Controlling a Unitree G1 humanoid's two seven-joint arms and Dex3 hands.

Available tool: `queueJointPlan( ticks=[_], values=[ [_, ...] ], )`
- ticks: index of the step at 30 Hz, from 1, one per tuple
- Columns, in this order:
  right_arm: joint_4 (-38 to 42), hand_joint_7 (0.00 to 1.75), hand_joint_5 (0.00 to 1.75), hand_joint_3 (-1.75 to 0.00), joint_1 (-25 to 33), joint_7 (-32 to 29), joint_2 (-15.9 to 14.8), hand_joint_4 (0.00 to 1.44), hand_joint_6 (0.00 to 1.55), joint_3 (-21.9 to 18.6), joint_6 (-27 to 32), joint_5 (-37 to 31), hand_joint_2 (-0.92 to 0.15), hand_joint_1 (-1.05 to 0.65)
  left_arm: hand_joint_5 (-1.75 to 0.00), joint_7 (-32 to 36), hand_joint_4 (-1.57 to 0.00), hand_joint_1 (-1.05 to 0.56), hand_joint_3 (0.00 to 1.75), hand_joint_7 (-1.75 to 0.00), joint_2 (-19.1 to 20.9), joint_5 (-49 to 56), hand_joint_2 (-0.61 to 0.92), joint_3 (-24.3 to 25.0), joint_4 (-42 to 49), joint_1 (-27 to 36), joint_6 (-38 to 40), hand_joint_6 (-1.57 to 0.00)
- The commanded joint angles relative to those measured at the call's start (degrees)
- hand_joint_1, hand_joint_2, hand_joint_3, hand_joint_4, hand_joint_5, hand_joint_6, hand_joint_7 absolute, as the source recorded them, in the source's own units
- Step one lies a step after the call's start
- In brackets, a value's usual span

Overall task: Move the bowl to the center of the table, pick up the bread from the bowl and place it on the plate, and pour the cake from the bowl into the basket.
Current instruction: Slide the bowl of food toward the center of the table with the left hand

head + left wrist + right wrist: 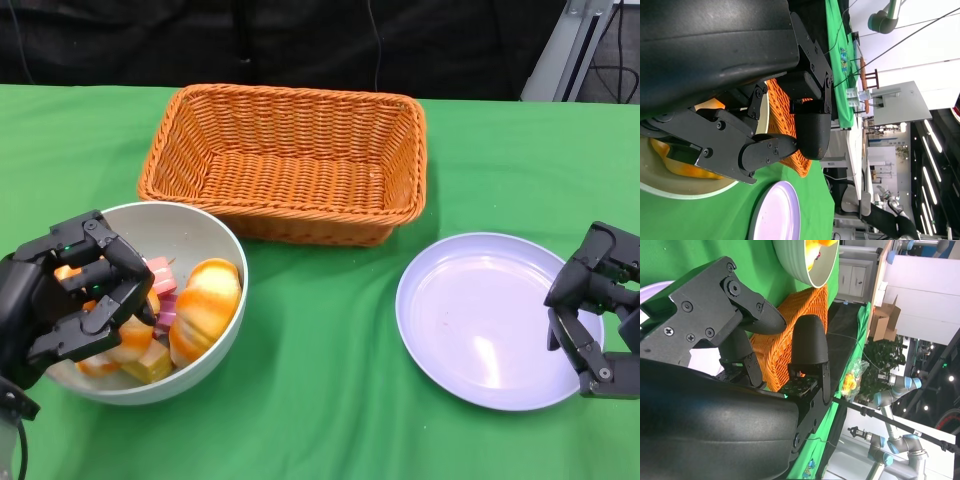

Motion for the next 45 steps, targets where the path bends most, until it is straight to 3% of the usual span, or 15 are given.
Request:
queueJointPlan(
  ticks=[1, 45],
  values=[
    [-0.08, 1.57, 1.75, -1.19, -0.25, -0.07, -1.16, 0.7, 0.55, -0.46, -0.21, 0.51, -0.44, -0.13, -1.59, -0.24, -0.74, -0.16, 0.65, -1.3, 1.1, -0.09, 0.76, 0.3, 0.58, -1.09, -0.36, -0.75],
    [-0.34, 1.56, 1.75, -1.2, -0.14, -0.28, -0.98, 0.7, 0.56, -0.2, 0.51, 0.36, -0.45, -0.12, -1.61, 0.32, -0.76, -0.16, 0.69, -1.32, 0.64, 0.45, 0.74, 0.16, 0.9, -1.18, -0.54, -0.75]
  ],
)
